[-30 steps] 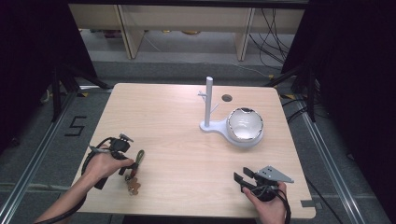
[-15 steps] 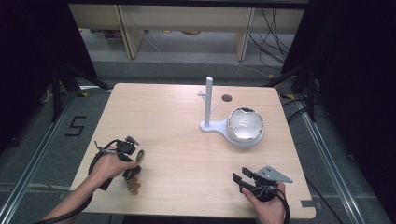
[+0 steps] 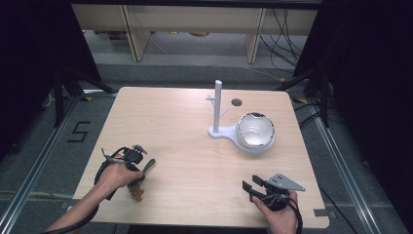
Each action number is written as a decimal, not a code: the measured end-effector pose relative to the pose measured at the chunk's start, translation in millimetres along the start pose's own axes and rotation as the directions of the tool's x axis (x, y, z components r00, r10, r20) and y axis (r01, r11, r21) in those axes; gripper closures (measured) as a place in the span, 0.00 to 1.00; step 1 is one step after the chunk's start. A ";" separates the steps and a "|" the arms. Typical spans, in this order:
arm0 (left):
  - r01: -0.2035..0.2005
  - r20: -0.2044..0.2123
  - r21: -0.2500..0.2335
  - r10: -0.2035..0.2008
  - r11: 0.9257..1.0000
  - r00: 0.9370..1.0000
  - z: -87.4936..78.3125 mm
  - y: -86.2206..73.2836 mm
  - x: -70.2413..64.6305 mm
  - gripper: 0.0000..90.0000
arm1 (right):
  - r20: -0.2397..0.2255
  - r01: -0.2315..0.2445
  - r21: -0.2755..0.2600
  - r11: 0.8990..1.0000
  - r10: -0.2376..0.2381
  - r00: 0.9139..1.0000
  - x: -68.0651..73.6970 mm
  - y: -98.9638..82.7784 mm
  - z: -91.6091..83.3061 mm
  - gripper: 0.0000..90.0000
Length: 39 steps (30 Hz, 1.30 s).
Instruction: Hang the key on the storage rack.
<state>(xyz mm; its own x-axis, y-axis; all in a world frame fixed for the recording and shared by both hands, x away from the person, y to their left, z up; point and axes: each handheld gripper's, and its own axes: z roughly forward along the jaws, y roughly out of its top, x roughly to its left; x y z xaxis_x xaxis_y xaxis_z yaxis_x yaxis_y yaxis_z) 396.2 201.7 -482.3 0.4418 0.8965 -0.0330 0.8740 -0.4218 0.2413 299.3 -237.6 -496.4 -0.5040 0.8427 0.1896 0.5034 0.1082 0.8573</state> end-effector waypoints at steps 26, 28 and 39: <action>-0.146 0.028 -0.290 0.160 0.946 0.987 -16.4 -27.1 6.2 0.86 | -0.001 -0.044 0.017 0.999 0.044 0.999 1.3 -0.8 -0.6 0.56; -0.151 0.019 -0.329 0.166 0.932 0.986 -18.8 -30.6 5.5 0.86 | -0.007 -0.052 0.006 0.999 0.052 0.999 1.8 -1.0 0.5 0.56; -0.128 0.043 -0.592 0.190 0.796 0.981 -20.7 -46.6 0.1 0.86 | -0.006 0.002 -0.003 1.000 -0.002 1.000 -0.8 -1.0 1.3 0.55</action>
<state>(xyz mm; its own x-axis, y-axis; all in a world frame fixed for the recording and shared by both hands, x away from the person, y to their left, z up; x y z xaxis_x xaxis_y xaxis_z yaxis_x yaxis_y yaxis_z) 351.4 224.2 -473.4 0.6077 0.7936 -0.0283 0.5194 -0.3702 0.7702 300.2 -237.7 -498.0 -0.5087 0.8395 0.1907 0.5004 0.1081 0.8590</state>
